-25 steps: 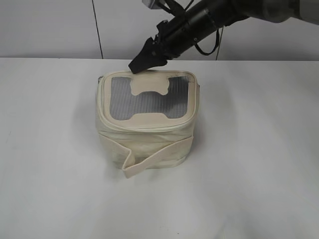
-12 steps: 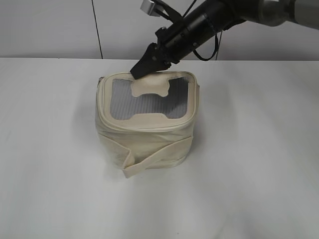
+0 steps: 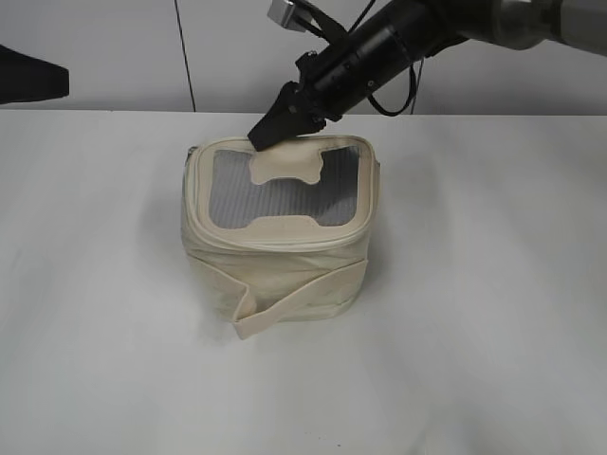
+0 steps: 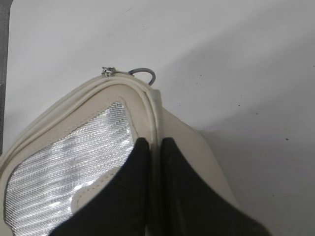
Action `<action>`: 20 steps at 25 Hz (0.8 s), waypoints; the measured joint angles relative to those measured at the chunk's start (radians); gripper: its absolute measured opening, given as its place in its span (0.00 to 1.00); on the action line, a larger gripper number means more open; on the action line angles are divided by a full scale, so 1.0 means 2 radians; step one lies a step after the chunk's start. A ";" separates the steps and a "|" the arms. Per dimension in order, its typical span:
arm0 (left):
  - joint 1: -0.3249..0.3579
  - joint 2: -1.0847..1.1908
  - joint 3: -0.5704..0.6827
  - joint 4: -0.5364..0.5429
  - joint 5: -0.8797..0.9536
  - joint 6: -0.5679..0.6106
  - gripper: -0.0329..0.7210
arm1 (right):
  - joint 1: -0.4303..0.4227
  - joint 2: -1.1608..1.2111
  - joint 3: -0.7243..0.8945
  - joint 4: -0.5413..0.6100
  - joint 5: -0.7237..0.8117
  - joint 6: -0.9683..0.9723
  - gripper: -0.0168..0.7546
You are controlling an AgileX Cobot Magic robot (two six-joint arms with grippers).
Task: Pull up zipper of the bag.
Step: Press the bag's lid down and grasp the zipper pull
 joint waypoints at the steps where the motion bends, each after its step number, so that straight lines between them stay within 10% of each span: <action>1: 0.002 0.024 -0.015 -0.002 -0.003 0.040 0.52 | 0.000 0.000 0.000 0.000 0.000 0.002 0.09; 9: -0.057 0.175 -0.045 -0.017 -0.036 0.290 0.60 | 0.000 0.000 0.000 -0.001 0.000 0.011 0.08; 20: -0.119 0.223 -0.045 -0.084 -0.093 0.387 0.61 | 0.000 0.000 0.000 -0.001 0.001 0.015 0.08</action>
